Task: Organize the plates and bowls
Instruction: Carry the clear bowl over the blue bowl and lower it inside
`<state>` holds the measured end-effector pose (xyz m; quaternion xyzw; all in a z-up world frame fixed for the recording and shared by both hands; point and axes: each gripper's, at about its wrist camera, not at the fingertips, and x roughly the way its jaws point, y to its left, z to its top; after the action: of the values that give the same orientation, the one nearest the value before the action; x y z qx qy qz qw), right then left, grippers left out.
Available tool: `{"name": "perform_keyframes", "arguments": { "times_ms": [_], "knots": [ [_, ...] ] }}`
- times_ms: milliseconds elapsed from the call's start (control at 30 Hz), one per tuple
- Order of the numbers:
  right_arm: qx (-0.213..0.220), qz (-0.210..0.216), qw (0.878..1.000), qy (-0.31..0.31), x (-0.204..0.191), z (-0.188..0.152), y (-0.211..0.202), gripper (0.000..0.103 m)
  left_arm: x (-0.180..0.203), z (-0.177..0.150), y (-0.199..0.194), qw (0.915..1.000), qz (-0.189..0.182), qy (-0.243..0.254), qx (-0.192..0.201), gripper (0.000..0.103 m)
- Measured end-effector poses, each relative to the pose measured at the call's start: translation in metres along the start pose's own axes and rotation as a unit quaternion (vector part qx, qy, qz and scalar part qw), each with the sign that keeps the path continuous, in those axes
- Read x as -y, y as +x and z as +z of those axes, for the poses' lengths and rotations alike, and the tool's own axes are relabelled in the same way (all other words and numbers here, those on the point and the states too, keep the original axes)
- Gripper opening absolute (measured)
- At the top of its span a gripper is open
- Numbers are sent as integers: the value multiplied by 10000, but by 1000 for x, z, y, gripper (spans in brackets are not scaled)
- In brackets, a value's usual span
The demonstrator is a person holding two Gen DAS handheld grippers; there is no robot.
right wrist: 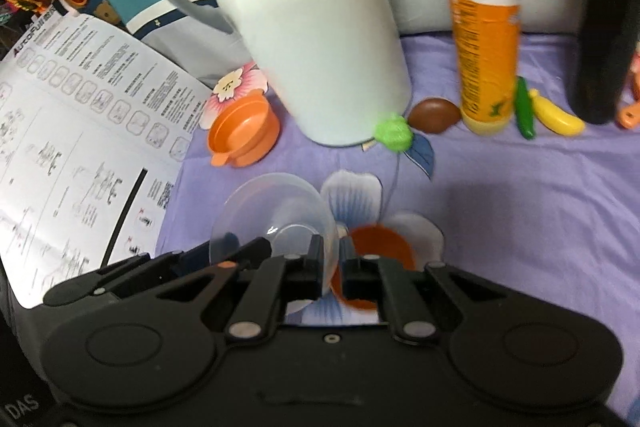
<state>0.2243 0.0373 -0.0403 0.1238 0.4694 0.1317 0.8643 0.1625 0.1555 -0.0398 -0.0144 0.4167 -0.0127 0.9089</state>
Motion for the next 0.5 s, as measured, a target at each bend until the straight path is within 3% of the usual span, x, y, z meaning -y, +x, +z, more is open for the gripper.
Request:
{"name": "perform_keyframes", "arguments": {
  "times_ms": [500],
  "knots": [
    [32, -47, 10000, 60, 33, -94, -111, 8, 68, -62, -94, 9973, -469, 571, 17, 21]
  ]
}}
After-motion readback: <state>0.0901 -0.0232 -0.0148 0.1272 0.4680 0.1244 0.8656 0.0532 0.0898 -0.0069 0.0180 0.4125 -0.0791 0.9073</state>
